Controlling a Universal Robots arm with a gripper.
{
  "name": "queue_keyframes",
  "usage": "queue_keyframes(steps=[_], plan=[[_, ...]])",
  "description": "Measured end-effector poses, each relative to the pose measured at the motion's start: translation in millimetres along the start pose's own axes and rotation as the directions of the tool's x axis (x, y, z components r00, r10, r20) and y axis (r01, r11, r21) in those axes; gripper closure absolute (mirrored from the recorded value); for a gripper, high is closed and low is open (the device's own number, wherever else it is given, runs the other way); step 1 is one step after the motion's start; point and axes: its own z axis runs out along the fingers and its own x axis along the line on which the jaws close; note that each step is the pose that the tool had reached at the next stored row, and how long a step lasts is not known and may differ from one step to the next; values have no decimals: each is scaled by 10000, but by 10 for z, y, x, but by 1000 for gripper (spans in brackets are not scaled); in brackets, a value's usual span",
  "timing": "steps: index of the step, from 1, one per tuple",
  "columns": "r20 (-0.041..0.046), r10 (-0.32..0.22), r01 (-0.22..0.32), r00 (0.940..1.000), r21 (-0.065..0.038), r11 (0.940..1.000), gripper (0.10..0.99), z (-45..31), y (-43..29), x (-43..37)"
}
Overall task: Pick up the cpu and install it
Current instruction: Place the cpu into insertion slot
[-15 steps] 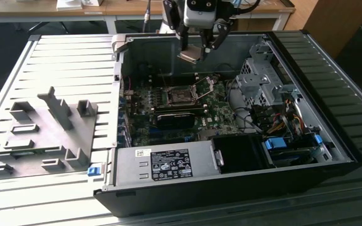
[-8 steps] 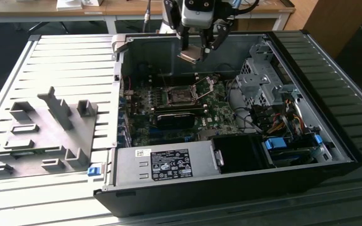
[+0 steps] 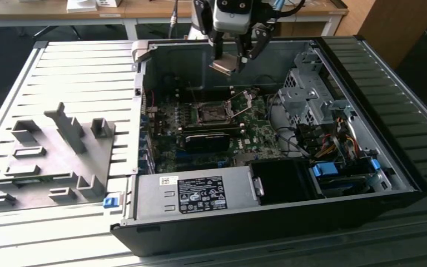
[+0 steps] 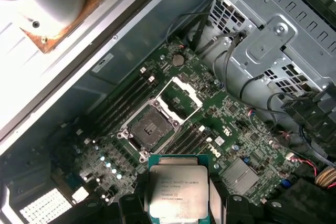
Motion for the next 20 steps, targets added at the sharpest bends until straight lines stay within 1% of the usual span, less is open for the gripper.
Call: queue_keyframes(steps=[2, 5, 7, 9, 11, 15, 18, 20], plan=[[7, 91, -91, 10000, -6, 10000, 549, 2, 0, 1], [42, 480, -480, 9988, -17, 9988, 549, 9, 2, 2], [65, 779, -778, 9969, -30, 9970, 549, 14, 2, 2], [90, 1123, -1122, 9936, -46, 9937, 549, 19, 1, 2], [114, 1477, -1477, 9890, -65, 9890, 549, 24, 1, 2], [157, 2110, -2109, 9774, -101, 9775, 549, 37, 1, 1], [200, 2535, -2533, 9671, -117, 9673, 549, 53, -1, 1], [225, 2841, -2839, 9585, -134, 9588, 549, 77, -3, 0]])
